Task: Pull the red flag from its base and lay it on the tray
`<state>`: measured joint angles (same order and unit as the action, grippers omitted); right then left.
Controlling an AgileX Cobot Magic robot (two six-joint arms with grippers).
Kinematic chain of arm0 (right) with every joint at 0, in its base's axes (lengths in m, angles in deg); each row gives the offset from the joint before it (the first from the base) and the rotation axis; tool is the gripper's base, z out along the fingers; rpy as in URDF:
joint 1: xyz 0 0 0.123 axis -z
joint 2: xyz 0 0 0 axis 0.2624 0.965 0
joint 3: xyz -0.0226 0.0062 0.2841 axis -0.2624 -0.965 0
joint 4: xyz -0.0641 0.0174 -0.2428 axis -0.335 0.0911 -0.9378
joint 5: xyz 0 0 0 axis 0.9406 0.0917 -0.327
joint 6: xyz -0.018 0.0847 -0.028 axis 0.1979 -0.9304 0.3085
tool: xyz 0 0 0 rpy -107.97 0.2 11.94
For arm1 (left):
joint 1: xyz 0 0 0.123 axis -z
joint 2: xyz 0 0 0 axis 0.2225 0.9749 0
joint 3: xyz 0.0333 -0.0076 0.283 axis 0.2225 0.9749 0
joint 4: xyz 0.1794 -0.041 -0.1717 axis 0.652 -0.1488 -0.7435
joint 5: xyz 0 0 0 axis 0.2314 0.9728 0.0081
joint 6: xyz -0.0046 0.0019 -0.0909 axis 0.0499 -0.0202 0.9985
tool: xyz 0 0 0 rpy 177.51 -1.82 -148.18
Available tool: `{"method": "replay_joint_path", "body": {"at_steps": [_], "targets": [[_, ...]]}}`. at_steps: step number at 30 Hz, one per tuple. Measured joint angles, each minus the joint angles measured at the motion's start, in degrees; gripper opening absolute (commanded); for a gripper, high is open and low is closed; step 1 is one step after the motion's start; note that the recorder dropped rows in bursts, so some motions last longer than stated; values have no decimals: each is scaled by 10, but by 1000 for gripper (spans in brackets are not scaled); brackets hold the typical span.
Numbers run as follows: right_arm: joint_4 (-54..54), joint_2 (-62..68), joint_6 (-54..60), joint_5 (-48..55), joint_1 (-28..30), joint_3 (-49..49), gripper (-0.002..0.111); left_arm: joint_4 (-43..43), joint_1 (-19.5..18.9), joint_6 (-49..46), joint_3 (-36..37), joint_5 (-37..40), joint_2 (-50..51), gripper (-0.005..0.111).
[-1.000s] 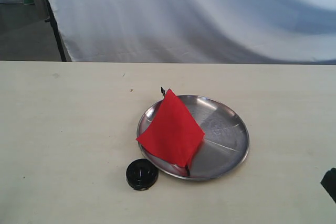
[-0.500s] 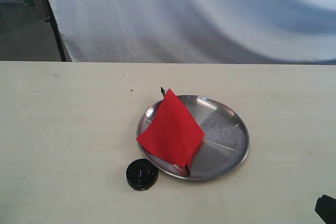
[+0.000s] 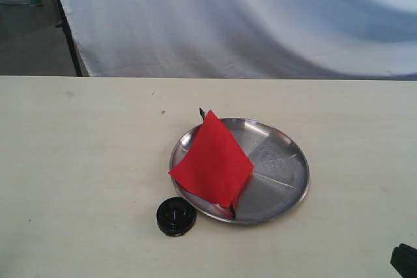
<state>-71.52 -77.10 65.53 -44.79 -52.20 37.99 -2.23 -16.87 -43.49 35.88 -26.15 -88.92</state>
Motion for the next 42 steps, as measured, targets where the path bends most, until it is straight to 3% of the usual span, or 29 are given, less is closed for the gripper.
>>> {"method": "replay_joint_path", "body": {"at_steps": [19, 31, 37, 42], "targets": [[0, 0, 0, 9, 9, 0, 0, 0, 0, 0, 0, 0, 0, 0], [0, 0, 0, 9, 215, 0, 0, 0, 0, 0, 0, 0, 0, 0], [0, 0, -3, 10, 278, 0, 0, 0, 0, 0, 0, 0, 0, 0], [0, 0, -5, 10, 288, 0, 0, 0, 0, 0, 0, 0, 0, 0]]}}
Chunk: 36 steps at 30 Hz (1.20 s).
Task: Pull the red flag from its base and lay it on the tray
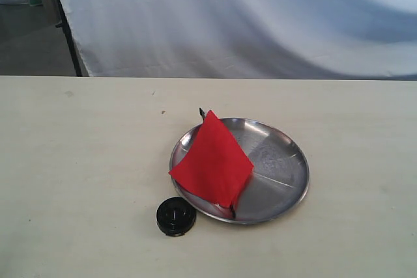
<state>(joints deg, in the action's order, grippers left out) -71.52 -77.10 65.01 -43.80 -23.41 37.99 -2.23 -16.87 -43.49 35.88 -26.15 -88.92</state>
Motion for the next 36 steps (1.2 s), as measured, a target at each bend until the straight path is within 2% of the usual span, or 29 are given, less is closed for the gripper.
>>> {"method": "replay_joint_path", "body": {"at_steps": [10, 36], "targets": [[0, 0, -1, 1, 18, 0, 0, 0, 0, 0, 0, 0, 0, 0], [0, 0, -1, 1, 18, 0, 0, 0, 0, 0, 0, 0, 0, 0]]}}
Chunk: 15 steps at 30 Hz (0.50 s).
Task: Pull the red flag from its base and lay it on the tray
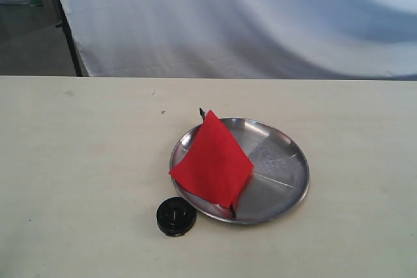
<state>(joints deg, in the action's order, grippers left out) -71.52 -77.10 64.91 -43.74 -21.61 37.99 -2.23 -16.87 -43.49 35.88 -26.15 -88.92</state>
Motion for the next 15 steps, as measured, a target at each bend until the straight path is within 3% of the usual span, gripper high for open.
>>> {"method": "replay_joint_path", "body": {"at_steps": [15], "targets": [[0, 0, -1, 0, -6, 0, 0, 0, 0, 0, 0, 0, 0, 0]]}}
